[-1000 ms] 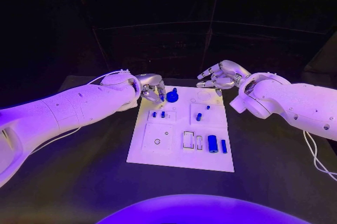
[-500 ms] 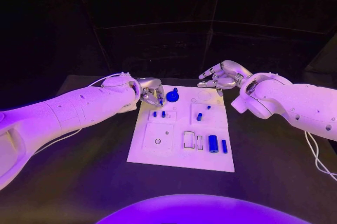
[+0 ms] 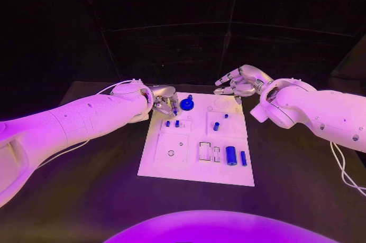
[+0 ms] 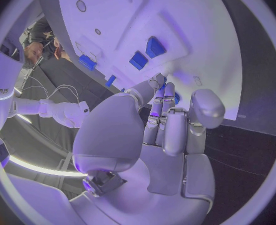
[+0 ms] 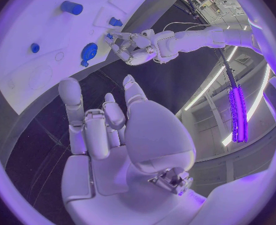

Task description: Assemble the parts on the task board

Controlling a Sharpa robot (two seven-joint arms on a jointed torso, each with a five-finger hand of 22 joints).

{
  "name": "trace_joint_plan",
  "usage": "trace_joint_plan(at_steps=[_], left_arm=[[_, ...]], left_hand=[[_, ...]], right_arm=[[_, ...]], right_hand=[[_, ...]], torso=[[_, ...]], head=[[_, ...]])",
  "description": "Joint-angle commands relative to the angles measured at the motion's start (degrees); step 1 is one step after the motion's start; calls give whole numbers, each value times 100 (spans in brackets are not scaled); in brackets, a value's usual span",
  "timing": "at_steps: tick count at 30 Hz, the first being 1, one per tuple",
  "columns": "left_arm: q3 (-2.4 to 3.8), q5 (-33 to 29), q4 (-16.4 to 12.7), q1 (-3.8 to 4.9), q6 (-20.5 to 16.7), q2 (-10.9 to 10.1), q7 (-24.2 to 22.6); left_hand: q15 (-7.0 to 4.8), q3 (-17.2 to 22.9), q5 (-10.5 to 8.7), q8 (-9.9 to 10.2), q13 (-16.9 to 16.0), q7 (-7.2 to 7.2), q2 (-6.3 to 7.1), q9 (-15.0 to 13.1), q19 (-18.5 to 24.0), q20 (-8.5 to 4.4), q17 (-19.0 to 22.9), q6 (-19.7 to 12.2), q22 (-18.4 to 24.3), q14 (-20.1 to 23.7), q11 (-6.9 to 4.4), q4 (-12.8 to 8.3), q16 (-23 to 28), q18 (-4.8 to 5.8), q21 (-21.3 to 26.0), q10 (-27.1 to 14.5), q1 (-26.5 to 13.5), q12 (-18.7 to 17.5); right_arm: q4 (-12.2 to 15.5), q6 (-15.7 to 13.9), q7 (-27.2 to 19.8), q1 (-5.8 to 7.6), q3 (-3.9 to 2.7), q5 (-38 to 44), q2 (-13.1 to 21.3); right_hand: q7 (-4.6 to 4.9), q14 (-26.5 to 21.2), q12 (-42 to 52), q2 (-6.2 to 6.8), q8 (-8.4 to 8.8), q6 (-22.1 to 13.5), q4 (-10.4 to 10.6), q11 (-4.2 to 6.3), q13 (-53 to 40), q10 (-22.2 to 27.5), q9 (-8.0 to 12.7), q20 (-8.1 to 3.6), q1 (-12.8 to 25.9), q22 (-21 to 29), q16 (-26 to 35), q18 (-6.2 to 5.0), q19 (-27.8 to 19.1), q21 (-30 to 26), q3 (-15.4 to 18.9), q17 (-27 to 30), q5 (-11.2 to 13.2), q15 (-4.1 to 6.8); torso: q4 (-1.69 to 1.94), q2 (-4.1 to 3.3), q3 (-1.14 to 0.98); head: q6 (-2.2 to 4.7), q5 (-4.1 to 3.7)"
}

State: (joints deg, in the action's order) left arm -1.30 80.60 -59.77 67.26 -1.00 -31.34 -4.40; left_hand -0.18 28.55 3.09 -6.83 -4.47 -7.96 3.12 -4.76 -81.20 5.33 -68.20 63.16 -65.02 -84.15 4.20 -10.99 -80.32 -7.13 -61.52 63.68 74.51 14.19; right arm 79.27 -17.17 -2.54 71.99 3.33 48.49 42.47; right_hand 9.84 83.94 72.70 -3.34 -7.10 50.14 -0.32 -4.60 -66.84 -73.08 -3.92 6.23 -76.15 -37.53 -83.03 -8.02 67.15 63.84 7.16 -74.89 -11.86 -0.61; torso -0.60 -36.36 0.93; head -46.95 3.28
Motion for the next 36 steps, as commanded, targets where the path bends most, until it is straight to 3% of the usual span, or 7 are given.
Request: trace_joint_plan(at_steps=[1,12,24,36], left_arm=[[5,-30,-9,7,81,6,3],[4,-30,0,7,187,17,67],[4,-30,32,7,157,44,88],[4,-30,51,7,148,44,91]], left_hand=[[-39,7,-19,10,8,9,15,-4,-23,-24,10,30,-3,-166,9,39,1,86,-24,38,-45,-25],[-36,0,-19,33,20,6,51,2,-12,-23,29,20,10,-160,16,39,9,83,-3,20,-61,-55],[41,5,-19,318,78,-70,200,104,27,34,106,-389,42,-135,115,56,32,77,66,-281,-128,-286],[57,9,-19,326,78,-89,216,107,44,49,140,-449,73,-125,136,66,44,68,109,-342,-134,-325]], right_arm=[[5,-4,-34,11,-4,9,-5],[3,-5,-32,11,-4,9,-4],[3,-8,-28,11,-4,9,-3],[0,-1,-17,11,-4,9,4]], right_hand=[[-3,280,-4,-40,-28,-22,-1,-12,-8,-3,-2,-7,-23,4,35,-105,-22,-26,43,-3,-27,48],[-3,280,-4,-40,-28,-22,-1,-12,-8,-3,-2,-7,-23,4,35,-105,-22,-26,43,-3,-27,48],[-3,280,-20,-56,-33,-25,0,-11,20,8,-1,-9,-29,22,43,-107,-24,-38,58,5,-26,49],[-3,280,-21,-56,-34,-25,0,-11,21,9,-1,-9,-29,23,43,-107,-25,-38,58,6,-26,49]], torso=[[5,3,-2],[1,1,0],[-3,0,-1],[2,1,-1]], head=[[-3,-2],[-8,0],[-9,-9],[-12,-18]])
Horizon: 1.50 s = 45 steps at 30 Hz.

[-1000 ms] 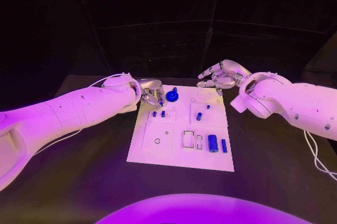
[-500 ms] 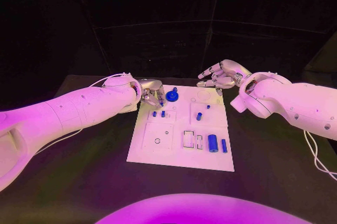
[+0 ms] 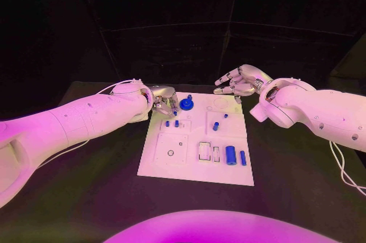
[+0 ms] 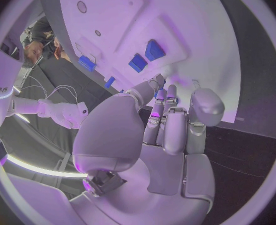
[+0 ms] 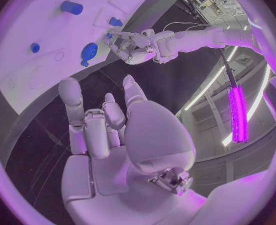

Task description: Assemble the parts on the task board

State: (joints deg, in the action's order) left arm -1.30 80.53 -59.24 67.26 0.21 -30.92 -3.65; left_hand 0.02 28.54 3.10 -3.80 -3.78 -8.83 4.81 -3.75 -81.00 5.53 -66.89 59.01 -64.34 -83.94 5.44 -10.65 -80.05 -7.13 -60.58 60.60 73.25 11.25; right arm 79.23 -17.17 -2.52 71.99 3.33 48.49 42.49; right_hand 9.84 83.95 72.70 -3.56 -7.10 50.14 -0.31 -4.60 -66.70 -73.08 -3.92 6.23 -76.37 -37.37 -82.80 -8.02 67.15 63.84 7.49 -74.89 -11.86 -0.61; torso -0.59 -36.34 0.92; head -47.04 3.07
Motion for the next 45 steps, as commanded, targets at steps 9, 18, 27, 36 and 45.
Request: trace_joint_plan(at_steps=[9,18,27,36,45], left_arm=[[5,-149,-101,4,-241,-134,-70],[11,-1966,-320,6,-1305,-575,-636],[8,-5495,-866,3,-1514,-1096,-1781],[4,-6430,-1570,-62,-1372,-1410,-2362],[4,-6942,-1959,-128,-1360,-1497,-2567]], left_hand=[[57,-1,-19,31,9,-20,105,11,39,47,41,-119,27,-134,36,16,27,61,50,-118,3,-73],[82,-54,-18,-43,-11,-52,102,-18,263,83,334,-179,533,-43,61,109,176,-67,673,-192,-50,-44],[78,-206,-21,-155,-15,-98,27,-20,1044,93,2305,75,1889,737,41,378,1398,-336,2421,155,-239,142],[104,-296,-20,-138,-10,-127,-18,-9,1157,119,3038,43,2056,1084,67,450,1880,-334,2661,108,-217,151],[113,-327,-19,-129,-12,-143,-22,-7,1174,127,3144,22,2092,1143,78,465,1947,-333,2709,94,-214,159]], right_arm=[[-69,17,158,12,-4,351,73],[-99,328,555,9,-2,2048,303],[91,443,911,-146,-1,3877,430],[104,205,997,-371,-1,4464,374],[-131,363,944,-493,-1,4447,103]], right_hand=[[-62,188,-2113,-124,-149,153,-104,55,2303,1617,-27,-47,-217,471,260,-182,-229,-339,49,367,10,101],[-140,227,-4662,-276,-237,785,-620,78,4439,1440,2,-117,-718,319,386,-140,-33,-280,-206,522,268,148],[-149,233,-5419,-205,-13,850,-897,30,5227,1308,22,-82,-563,279,377,-130,-16,-251,-229,513,290,103],[-115,231,-5765,-142,203,695,-1006,-64,5651,1558,18,-21,-408,278,371,-129,-18,-248,-192,515,306,29],[-54,234,-5839,-216,286,681,-1134,-103,5876,1509,15,7,-441,260,355,-129,-10,-226,-266,508,310,-3]], torso=[[7,0,4],[-2,11,-4],[8,5,4],[-1,-5,14],[12,-2,6]], head=[[17,-12],[140,-103],[244,-372],[302,-404],[301,-398]])
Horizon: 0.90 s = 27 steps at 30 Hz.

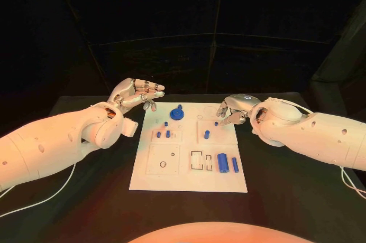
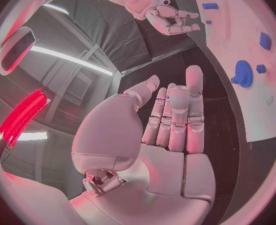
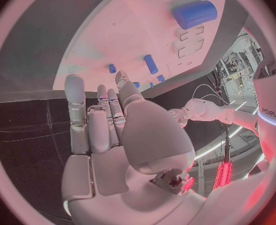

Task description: Assemble the parts on the task board

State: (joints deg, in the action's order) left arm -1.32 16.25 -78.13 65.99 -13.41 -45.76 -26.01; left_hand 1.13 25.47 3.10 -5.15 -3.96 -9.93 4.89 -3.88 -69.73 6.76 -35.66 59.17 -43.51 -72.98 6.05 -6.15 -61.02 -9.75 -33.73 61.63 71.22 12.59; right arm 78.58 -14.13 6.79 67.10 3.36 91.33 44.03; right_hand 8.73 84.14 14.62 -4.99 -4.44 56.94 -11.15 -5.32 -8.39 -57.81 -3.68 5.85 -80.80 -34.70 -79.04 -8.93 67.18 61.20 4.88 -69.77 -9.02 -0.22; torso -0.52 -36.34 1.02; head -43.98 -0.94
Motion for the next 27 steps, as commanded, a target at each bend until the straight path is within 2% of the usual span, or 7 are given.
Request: trace_joint_plan(at_steps=[1,9,19,27], left_arm=[[5,-555,-92,-4,-1,-17,-337],[5,-676,-172,-21,5,-29,-366],[5,-698,-192,-31,6,-23,-359],[5,-700,-187,-33,7,-21,-353]], left_hand=[[3,-23,-19,7,5,-35,-29,7,49,5,30,3,12,53,18,15,50,-70,28,-11,-10,27],[8,-39,-19,4,3,-42,-31,5,58,9,78,1,30,82,23,18,79,-70,53,-14,-2,37],[11,-48,-18,-2,1,-49,-45,3,64,12,120,1,48,107,25,19,104,-70,75,-16,14,49],[12,-49,-18,-5,0,-51,-50,2,65,12,140,2,53,117,26,18,116,-70,81,-17,22,52]], right_arm=[[-96,84,8,-13,-4,155,-77],[-239,173,-48,-69,-5,90,-209],[-409,305,-166,-118,-5,-82,-365],[-506,407,-208,-146,-5,-123,-426]], right_hand=[[61,214,-45,-83,26,4,-70,-33,77,-22,-10,48,-2,-5,-21,-40,-14,38,-17,-1,28,-44],[84,211,-111,-159,54,25,-186,-53,245,-68,-11,64,-7,-14,-28,-40,-19,54,-102,-1,56,-56],[100,211,-228,-426,51,163,-470,-55,487,-259,-14,71,-10,-58,-53,-40,-30,111,-454,-16,242,-56],[97,212,-354,-469,61,249,-551,-46,495,-395,-11,63,66,-100,-73,-37,-49,164,-793,-30,296,-47]], torso=[[2,-2,-3],[-3,-4,-10],[-2,-2,-8],[-7,-3,-6]], head=[[-4,11],[-22,22],[-34,19],[-40,22]])
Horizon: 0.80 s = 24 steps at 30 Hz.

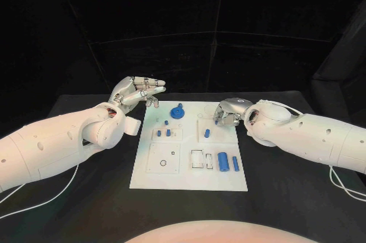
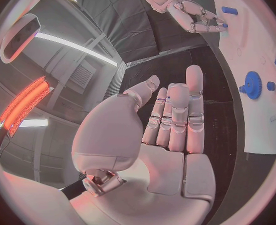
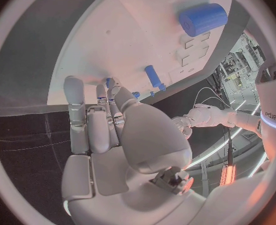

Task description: Assemble the parts on the task board

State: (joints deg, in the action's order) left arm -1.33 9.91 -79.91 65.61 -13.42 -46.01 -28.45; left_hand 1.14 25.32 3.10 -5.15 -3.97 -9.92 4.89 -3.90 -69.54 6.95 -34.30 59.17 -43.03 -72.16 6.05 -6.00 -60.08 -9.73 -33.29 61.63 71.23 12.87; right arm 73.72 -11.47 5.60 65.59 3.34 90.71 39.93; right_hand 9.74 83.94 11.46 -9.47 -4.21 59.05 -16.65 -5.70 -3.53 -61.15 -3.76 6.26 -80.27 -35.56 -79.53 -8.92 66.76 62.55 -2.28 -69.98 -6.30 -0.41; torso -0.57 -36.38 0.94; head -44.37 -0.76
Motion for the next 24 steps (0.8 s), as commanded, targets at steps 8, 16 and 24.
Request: trace_joint_plan(at_steps=[8,16,24], left_arm=[[5,-66,-6,5,12,6,-97],[5,-66,-7,5,21,5,-78],[5,-66,3,5,14,3,-69]], left_hand=[[12,-36,-18,-9,0,-53,-54,2,47,-6,15,4,12,43,26,0,28,-74,46,-18,33,30],[12,-38,-18,-11,0,-54,-54,2,48,-6,28,4,16,49,27,-2,35,-74,51,-19,39,32],[12,-39,-18,-14,-1,-56,-59,1,48,-5,29,6,20,51,28,-5,35,-74,56,-20,47,36]], right_arm=[[-113,257,-81,-33,-3,-68,-73],[-152,181,-37,-65,-3,-32,-115],[-63,-485,-20,-78,-5,-2,-66]], right_hand=[[-9,236,-152,80,37,141,0,3,6,-206,-4,13,86,-57,-46,-35,-23,86,-486,-26,33,-16],[-31,242,-252,253,29,261,10,29,1,-381,-10,0,250,-120,-73,-32,-27,161,-1056,-47,37,1],[-103,251,-195,282,-30,522,23,115,-21,-691,-34,-58,317,-261,-82,-14,39,275,-1526,-20,137,69]], torso=[[1,-2,-1],[-8,-1,2],[-10,6,-4]], head=[[-25,-1],[-40,-3],[-41,-11]])
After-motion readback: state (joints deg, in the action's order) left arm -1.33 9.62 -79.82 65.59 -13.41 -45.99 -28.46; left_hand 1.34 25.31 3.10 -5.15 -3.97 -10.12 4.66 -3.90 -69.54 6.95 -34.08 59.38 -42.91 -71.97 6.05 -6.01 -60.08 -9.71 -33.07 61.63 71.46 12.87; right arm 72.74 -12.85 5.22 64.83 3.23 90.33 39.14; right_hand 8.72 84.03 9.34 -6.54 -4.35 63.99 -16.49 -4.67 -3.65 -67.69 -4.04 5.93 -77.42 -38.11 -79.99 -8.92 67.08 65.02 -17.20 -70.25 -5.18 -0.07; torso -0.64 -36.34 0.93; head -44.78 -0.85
